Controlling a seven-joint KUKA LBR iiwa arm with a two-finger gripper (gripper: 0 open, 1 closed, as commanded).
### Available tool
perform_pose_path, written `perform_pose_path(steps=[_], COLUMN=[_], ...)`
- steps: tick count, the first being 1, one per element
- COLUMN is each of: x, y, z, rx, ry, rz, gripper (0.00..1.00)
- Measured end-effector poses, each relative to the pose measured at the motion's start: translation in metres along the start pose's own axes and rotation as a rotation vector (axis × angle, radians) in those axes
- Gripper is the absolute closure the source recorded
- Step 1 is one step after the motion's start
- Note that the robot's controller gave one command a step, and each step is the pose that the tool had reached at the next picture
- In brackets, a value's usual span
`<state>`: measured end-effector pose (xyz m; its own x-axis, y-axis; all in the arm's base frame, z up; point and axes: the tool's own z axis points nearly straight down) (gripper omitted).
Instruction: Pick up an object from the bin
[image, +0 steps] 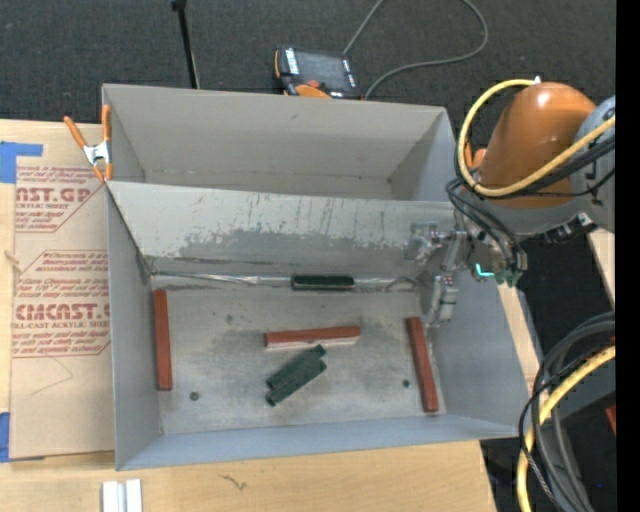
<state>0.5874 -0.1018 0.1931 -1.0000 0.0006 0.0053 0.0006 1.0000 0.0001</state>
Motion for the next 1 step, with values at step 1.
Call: perform_pose_path(steps=[1], x=[0.0332], y=[-0.0275], z=[0.1243], rx=[0.001], ry=[-0.004], rz=[-0.482], gripper=[0.0])
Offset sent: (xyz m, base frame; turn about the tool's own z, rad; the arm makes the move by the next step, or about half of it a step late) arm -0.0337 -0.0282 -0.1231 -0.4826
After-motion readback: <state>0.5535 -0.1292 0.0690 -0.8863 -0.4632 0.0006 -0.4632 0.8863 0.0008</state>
